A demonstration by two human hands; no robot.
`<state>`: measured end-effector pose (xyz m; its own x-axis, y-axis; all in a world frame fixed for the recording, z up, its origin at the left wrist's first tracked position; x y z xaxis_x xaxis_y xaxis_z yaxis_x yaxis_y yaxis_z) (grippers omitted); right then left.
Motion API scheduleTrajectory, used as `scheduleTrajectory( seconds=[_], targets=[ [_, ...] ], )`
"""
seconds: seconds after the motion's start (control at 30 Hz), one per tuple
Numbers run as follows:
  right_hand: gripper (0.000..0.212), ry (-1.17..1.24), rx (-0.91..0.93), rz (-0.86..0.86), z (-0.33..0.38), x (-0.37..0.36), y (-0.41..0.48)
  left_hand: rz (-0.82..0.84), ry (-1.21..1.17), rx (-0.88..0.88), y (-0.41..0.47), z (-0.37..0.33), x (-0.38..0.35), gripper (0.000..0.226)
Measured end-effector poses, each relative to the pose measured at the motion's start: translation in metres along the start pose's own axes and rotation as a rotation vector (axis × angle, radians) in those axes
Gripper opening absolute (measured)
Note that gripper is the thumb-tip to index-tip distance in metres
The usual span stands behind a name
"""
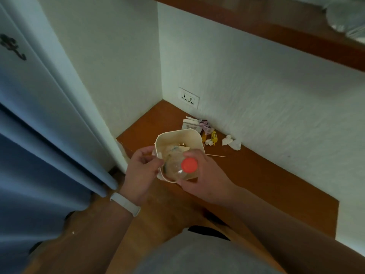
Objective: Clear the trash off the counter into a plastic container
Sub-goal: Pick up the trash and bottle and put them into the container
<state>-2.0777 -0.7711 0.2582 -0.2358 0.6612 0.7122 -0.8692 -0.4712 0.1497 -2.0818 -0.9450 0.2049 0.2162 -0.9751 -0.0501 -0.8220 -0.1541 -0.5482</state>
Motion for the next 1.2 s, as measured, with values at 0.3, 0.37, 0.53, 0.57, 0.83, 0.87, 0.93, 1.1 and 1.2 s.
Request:
scheduleTrajectory(
  seconds=[0.3, 0.37, 0.53, 0.57, 0.83, 0.87, 0.93, 1.1, 1.2],
  targets=[
    [0.075, -0.065, -0.016, 0.070, -0.034, 0.023, -0.006, -0.034, 0.006, -0.024, 0.009, -0.002, -0.017, 0.036],
    [0.079, -0.052, -0.042, 0.060, -0.048, 0.032, -0.009, -0.044, -0.017, -0.016, 0.012, -0.005, -0.022, 0.035],
    [0.074, -0.015, -0.080, -0.009, -0.084, 0.065, -0.016, -0.060, 0.001, -0.012, 0.023, -0.013, -0.037, 0.037],
    [0.070, -0.014, -0.089, -0.014, -0.094, 0.071, -0.016, -0.063, 0.002, -0.011, 0.025, -0.014, -0.039, 0.037],
    [0.049, -0.099, -0.371, 0.015, -0.232, 0.084, -0.013, -0.131, -0.001, 0.008, 0.040, -0.021, -0.049, 0.037],
    [0.048, -0.137, -0.395, 0.046, -0.250, 0.081, -0.010, -0.140, 0.014, 0.007, 0.041, -0.022, -0.051, 0.037],
    [0.047, -0.214, -0.415, 0.103, -0.280, 0.075, -0.004, -0.156, 0.040, 0.006, 0.043, -0.022, -0.053, 0.039],
    [0.051, -0.396, -0.368, 0.160, -0.322, 0.060, 0.020, -0.204, 0.045, -0.007, 0.045, -0.020, -0.056, 0.038],
    [0.050, -0.467, -0.365, 0.172, -0.339, 0.054, 0.028, -0.224, 0.036, -0.006, 0.043, -0.017, -0.057, 0.036]
  ],
)
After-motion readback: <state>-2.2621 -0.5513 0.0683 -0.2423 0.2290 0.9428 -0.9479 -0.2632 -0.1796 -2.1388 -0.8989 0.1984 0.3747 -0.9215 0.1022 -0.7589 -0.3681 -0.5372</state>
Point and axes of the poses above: each hand's wrist, its own y-axis towards the middle knuckle, its own x-axis out of the back of the hand, z = x × y, the point moved 9 cm from there along y, towards the middle knuckle, and after that the axes turned 11 degrees about x, right-handed, at the moved point
